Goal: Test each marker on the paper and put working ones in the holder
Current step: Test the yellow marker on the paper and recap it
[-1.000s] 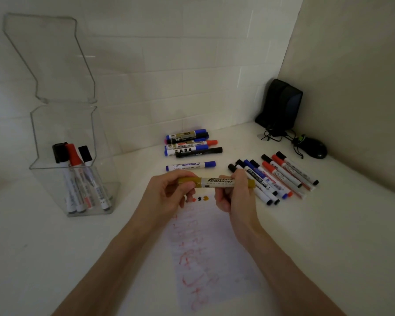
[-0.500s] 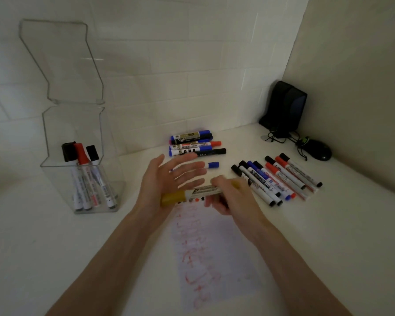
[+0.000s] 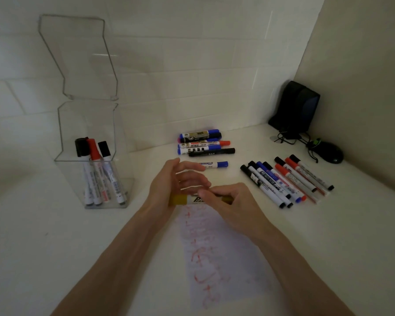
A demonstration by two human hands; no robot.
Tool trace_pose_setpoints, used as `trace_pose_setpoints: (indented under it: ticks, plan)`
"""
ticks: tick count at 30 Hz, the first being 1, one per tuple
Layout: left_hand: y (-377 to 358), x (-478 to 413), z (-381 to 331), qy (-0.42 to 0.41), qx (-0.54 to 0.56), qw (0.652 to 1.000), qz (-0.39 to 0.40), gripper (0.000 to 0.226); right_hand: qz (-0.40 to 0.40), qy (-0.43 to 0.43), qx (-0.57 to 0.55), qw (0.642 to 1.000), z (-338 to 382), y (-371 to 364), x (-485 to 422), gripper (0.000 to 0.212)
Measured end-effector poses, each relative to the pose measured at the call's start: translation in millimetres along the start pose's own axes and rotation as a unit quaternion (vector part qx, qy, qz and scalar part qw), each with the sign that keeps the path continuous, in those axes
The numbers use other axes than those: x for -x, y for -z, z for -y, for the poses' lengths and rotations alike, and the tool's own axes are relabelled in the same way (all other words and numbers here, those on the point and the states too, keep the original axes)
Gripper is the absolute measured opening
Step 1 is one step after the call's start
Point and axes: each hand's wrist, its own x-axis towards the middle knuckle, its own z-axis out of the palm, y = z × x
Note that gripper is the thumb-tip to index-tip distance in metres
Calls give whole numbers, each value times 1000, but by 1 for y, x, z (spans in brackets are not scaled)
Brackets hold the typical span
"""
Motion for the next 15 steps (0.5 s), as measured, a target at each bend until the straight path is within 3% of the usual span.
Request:
trace_pose_setpoints:
  ticks: [10, 13, 15]
  plan:
    - [4, -1, -12, -35, -47, 997, -47, 44, -23, -24, -5, 999, 7, 1, -8, 24]
    - [9, 8, -11, -106, -200, 973, -39, 20, -96, -55, -41, 993, 5, 11, -13, 23]
    - [12, 14, -4, -133, -271, 953, -14, 19, -106, -61, -57, 991, 3, 15, -12, 28]
